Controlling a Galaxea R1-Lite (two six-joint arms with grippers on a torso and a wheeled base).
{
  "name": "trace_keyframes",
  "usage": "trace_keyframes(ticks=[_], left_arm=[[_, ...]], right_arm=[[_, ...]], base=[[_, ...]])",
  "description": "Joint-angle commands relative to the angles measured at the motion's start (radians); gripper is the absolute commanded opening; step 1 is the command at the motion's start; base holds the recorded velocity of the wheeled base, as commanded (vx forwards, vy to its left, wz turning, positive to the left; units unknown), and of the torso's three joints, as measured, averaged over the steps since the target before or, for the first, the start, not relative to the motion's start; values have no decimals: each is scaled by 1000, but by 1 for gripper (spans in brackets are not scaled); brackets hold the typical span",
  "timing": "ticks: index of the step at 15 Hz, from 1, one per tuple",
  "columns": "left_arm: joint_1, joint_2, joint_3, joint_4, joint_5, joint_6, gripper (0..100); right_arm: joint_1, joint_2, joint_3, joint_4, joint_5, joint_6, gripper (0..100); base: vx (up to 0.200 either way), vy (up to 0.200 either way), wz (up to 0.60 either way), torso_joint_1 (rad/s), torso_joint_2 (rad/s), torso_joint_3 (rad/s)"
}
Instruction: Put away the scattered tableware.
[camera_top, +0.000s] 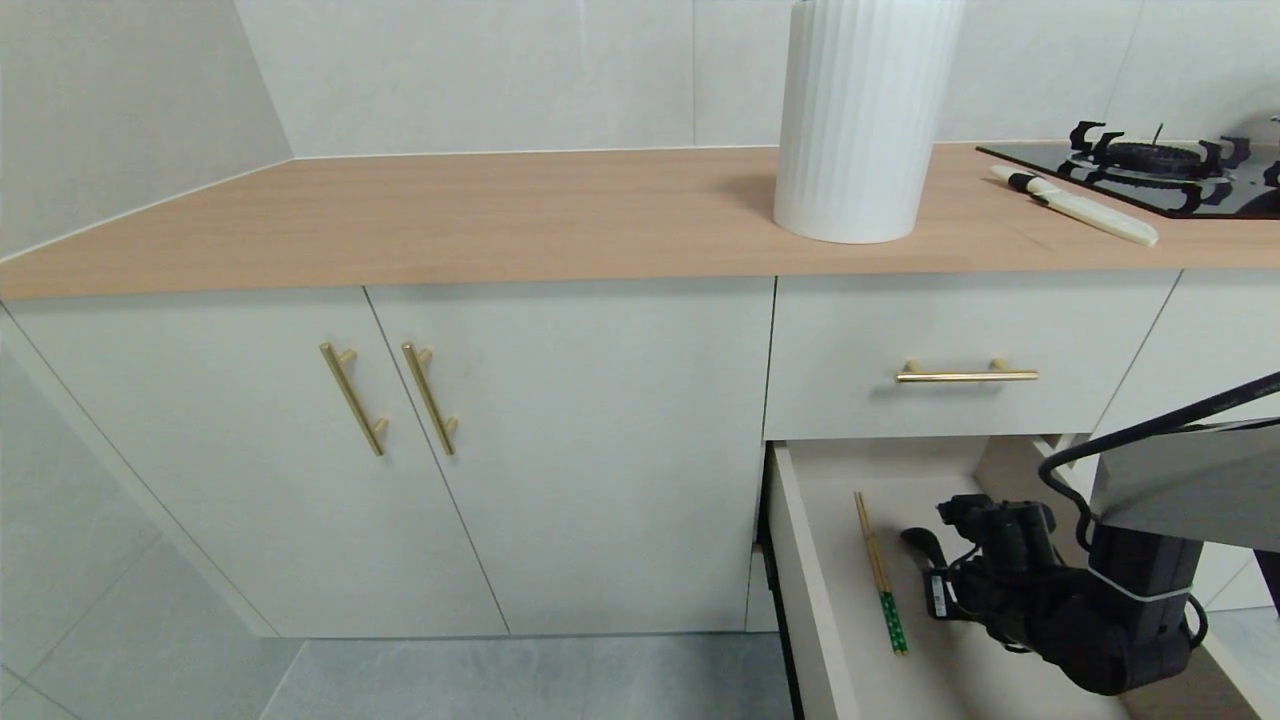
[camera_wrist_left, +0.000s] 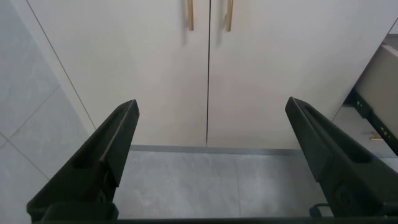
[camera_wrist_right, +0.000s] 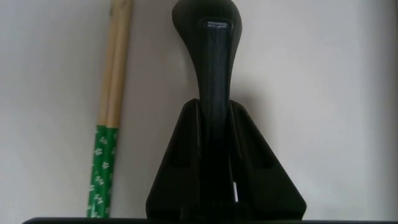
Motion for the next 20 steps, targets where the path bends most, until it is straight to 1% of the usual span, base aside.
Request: trace_keyframes(ticks=[1,2,3,6,9,10,11,13,14,15,16,17,19,20], left_arm=[[0,0,0,0,0,0,100],[0,0,0,0,0,0,100],[0,0,0,0,0,0,100],[0,0,0,0,0,0,100],[0,0,0,0,0,0,100],[0,0,0,0,0,0,100],[0,0,0,0,0,0,100],[0,0,0,0,0,0,100],[0,0,0,0,0,0,100],[0,0,0,0,0,0,100],[0,0,0,0,0,0,100],[0,0,0,0,0,0,100],[0,0,0,0,0,4,100],[0,0,0,1,0,0,100]], right_arm=[[-5,8,-2,1,0,1,0],[-5,3,-2,1,-2,1,0],[-5,-2,-2,1,0,1,100],[-5,-48,16,1,-3,2,100],[-3,-206,92,7,-5,1,100],[-3,-351,141,71,0,1,100],[-3,-416,147,126,0,1,100],[7,-653,122,402,6,4,100],[20,-733,104,516,8,7,100],[23,-762,98,562,9,8,100],[30,-844,89,697,17,25,100],[44,-882,79,769,32,36,100],[49,-946,61,881,55,37,100],[50,-968,47,918,73,37,100]], base=[[0,0,0,0,0,0],[0,0,0,0,0,0],[0,0,0,0,0,0],[0,0,0,0,0,0],[0,0,0,0,0,0],[0,0,0,0,0,0],[0,0,0,0,0,0],[0,0,0,0,0,0],[0,0,0,0,0,0],[0,0,0,0,0,0],[0,0,0,0,0,0],[0,0,0,0,0,0],[0,0,0,0,0,0],[0,0,0,0,0,0]])
